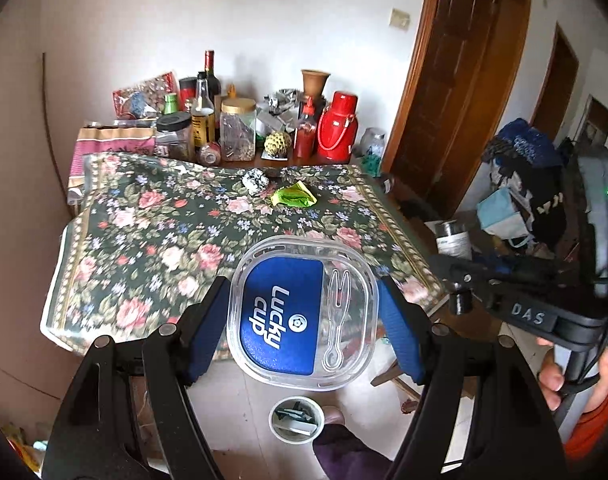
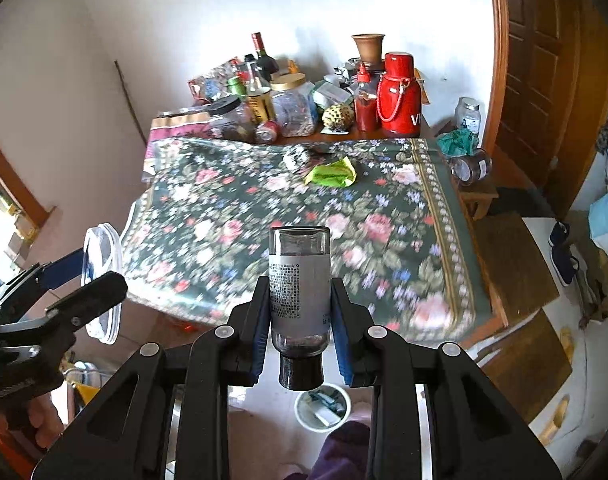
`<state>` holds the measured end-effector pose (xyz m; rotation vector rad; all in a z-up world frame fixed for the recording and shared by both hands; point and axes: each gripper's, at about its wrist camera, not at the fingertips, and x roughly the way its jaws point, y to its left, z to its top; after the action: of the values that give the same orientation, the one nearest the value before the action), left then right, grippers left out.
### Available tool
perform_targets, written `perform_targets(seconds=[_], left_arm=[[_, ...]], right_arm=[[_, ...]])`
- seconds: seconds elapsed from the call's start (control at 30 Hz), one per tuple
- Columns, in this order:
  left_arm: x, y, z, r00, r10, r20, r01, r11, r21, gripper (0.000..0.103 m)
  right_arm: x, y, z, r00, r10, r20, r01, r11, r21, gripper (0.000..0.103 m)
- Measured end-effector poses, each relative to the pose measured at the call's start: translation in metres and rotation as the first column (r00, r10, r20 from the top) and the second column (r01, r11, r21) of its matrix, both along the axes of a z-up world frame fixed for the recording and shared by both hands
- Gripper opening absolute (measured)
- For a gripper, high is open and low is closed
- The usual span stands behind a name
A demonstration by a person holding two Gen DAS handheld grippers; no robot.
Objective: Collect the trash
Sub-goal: 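Carry the bottle and Lucky Cup container down toward the white bucket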
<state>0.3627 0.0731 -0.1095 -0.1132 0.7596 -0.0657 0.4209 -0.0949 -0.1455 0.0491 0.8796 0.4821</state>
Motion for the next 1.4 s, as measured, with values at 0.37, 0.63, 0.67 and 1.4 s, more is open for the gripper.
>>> perform_targets(seconds=[0.37,0.63,0.67,1.4], left_arm=[[-0.089,0.005,-0.010,0.999,-0.017,-0.031,0.016,0.999,-0.041,0.072],[-0.103,0.004,-0.044,0.993,0.005,-0.115,-0.012,0.998,-0.058,0.072],[-0.102,0.004,-0.051,0.992,0.008,-0.129,-0.016,0.998,-0.060,0.072],[-0.048,-0.007,-0.319,0.914,0.104,-0.393,-0.162,0.980,-0.117,0.072]], right_arm=[[-0.092,0.005,-0.017,0.998,-0.025,-0.059,0.025,1.000,0.002,0.026],[-0.107,0.006,-0.054,0.989,0.003,-0.147,-0.006,1.000,-0.020,0.026],[-0.106,0.006,-0.061,0.987,0.008,-0.162,-0.012,1.000,-0.022,0.026],[-0.047,0.014,-0.312,0.908,0.147,-0.393,-0.185,0.981,-0.061,0.026]])
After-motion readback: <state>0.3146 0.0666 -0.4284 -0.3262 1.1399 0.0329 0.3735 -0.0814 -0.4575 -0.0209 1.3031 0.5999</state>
